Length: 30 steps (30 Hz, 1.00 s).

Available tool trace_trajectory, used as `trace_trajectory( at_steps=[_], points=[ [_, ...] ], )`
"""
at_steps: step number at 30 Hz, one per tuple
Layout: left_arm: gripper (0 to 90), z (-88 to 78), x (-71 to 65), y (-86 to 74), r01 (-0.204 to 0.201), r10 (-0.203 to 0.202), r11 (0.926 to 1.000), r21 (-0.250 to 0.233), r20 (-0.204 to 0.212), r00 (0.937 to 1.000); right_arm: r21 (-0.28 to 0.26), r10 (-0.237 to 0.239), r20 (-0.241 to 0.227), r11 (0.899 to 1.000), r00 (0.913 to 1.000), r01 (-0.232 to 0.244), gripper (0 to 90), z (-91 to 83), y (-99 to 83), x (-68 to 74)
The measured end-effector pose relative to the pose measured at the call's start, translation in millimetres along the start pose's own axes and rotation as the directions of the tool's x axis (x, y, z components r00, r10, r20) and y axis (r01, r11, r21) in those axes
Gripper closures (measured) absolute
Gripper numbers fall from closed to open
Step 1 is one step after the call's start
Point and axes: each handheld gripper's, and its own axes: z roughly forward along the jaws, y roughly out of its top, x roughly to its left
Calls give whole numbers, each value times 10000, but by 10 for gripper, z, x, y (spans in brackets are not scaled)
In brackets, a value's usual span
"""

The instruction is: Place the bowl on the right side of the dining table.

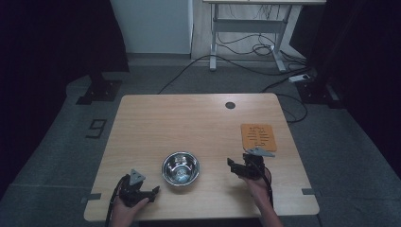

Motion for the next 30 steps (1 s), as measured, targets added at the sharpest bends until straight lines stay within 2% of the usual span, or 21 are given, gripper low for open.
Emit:
trace_trajectory(
  at_steps=[4, 6, 11, 18, 22, 30],
  points=[
    [120, 0, -1, 0, -9, 9, 10000, 2, -1, 10000, -85, 232, -120, 9997, 9997, -233, 256, 9, 8, 22],
    [119, 0, -1, 0, -10, 10, 10000, 3, 1, 10000, -30, 69, -142, 10000, 9999, -69, 256, 1, -3, 39],
    [119, 0, -1, 0, -11, 11, 10000, 2, -3, 10000, 27, 155, -225, 9999, 9996, -155, 256, 22, -44, 49],
    [120, 0, -1, 0, -14, 14, 10000, 5, 0, 10000, -84, -214, -508, 9997, 9985, 210, 257, 34, -34, 186],
    [119, 0, -1, 0, -12, 12, 10000, 3, 0, 10000, 22, -442, -610, 9990, 9972, 444, 258, 75, -43, 257],
    [119, 0, -1, 0, -16, 16, 10000, 4, 1, 10000, 188, -394, -966, 9990, 9945, 413, 261, 145, -57, 313]
  ],
)
